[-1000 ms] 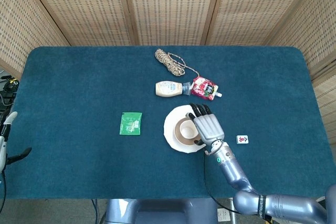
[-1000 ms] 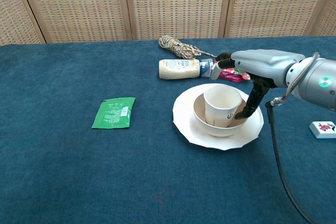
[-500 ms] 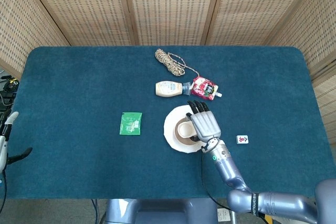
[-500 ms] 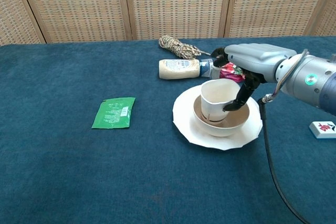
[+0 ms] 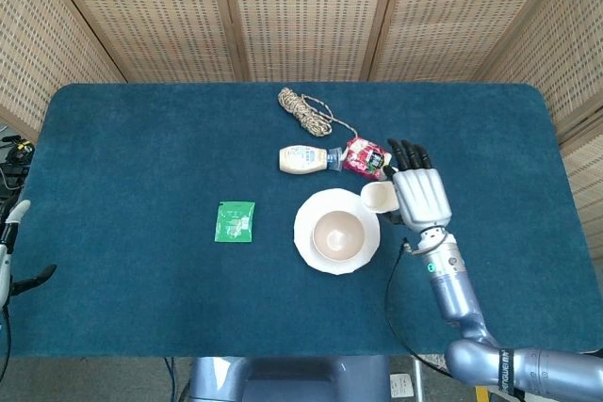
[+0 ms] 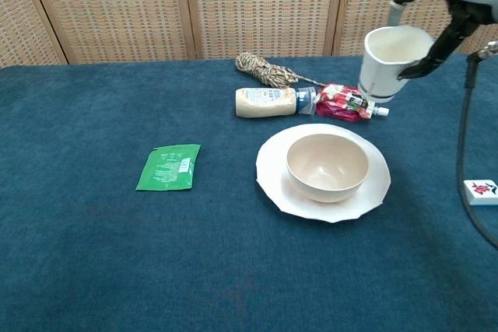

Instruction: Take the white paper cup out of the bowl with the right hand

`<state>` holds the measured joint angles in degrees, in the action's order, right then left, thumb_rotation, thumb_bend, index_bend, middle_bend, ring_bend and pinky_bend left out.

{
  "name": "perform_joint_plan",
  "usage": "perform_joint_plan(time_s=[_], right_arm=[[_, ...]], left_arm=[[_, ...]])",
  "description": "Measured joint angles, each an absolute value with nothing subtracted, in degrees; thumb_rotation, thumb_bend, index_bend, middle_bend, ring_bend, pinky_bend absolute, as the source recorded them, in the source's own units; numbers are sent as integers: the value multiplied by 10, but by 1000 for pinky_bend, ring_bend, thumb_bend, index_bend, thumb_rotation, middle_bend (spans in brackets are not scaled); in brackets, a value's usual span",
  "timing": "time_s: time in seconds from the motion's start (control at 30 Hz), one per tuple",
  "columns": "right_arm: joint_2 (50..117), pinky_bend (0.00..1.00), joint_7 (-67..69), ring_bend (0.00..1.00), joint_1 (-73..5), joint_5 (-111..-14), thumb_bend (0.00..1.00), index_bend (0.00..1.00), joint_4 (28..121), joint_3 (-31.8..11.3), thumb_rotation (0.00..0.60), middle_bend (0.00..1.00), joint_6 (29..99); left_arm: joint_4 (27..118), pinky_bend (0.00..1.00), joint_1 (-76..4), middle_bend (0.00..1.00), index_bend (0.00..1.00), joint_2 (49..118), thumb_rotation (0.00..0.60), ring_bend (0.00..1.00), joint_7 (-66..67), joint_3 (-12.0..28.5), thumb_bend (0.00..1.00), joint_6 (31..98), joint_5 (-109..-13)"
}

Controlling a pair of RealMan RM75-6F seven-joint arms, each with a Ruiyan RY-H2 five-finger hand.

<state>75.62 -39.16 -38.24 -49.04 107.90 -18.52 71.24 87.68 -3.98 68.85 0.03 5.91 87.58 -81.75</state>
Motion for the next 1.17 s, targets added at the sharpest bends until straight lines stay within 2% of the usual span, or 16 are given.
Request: perform_joint_plan(time_s=[0.3,0.77,0.87,0.97,1.07,1.17], right_arm=[[743,137,-328,0,-356,-461,361,481,1000,-163,600,121,682],[780,133,-251,0,-331,-449,345,447,870,-119,600,105,614],[787,132,-249,0,-330,-450,317,394,859,-116,600,76,610],[790,125,-248,0,-330,-450,288,270,852,-113,600,16,608],[787,113,-240,0,-326,-451,274,187,855,-113,600,0,607],[781,105,-231,0,-319,-467,266,156,863,-112,600,0,620]], left_arm=[[878,0,-40,0,0,693,600,0,13,58,0,877,-818],[875,0,-42,0,0,698,600,0,21,58,0,875,-817],[874,0,-42,0,0,698,600,0,22,58,0,875,-817],[873,0,-43,0,0,699,600,0,22,58,0,875,-817],[870,0,-43,0,0,700,600,0,21,59,0,874,-815],[868,0,-43,0,0,700,600,0,18,60,0,874,-814]])
